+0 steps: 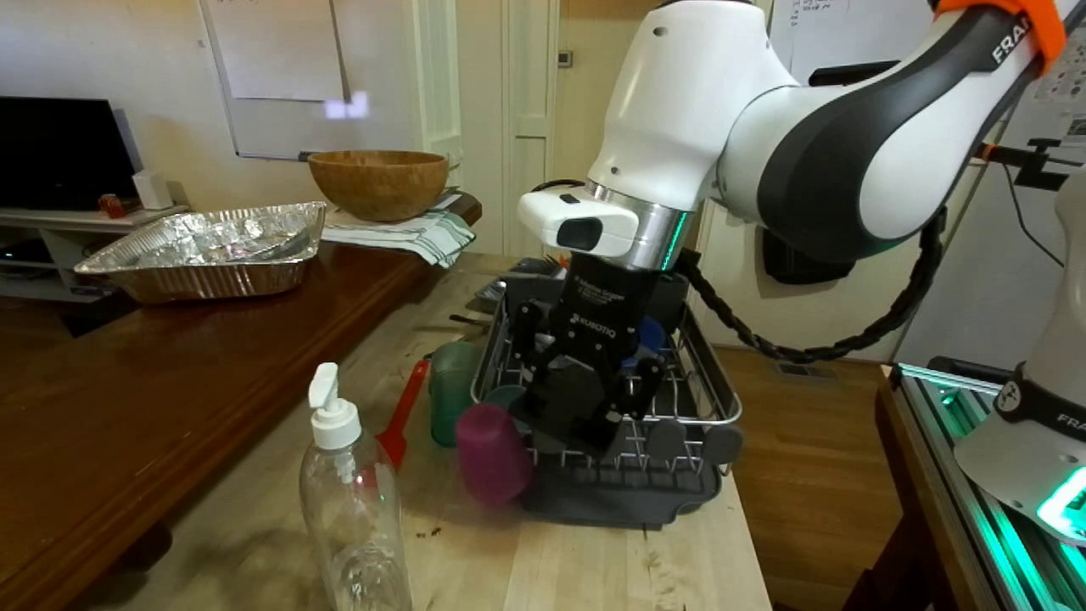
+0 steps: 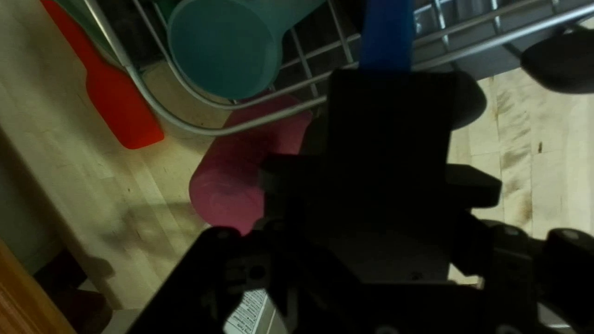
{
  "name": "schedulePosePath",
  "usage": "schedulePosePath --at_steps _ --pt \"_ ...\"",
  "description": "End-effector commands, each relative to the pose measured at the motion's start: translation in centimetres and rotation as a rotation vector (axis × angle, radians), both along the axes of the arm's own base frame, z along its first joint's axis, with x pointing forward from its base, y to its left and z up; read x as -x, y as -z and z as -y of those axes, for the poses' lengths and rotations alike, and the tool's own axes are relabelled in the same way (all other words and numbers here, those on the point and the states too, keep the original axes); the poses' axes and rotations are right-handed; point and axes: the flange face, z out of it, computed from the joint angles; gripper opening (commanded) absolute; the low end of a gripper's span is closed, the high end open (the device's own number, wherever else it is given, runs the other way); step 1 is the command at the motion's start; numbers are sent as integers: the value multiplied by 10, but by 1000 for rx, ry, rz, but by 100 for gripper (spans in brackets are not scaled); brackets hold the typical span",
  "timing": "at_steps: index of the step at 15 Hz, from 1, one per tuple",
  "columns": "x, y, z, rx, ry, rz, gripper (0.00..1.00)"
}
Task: Move the blue serving spoon to the next tray
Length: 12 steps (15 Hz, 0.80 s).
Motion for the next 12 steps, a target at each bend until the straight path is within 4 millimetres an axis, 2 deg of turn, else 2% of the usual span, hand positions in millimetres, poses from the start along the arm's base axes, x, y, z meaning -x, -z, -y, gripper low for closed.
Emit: schedulePosePath --at_steps 1,7,10,12 --pt "25 -24 1 104 -80 -32 39" --pt "58 -69 -7 196 -193 -12 39" --pt "81 -89 0 253 -274 23 39" --pt "96 -99 11 246 -301 74 39"
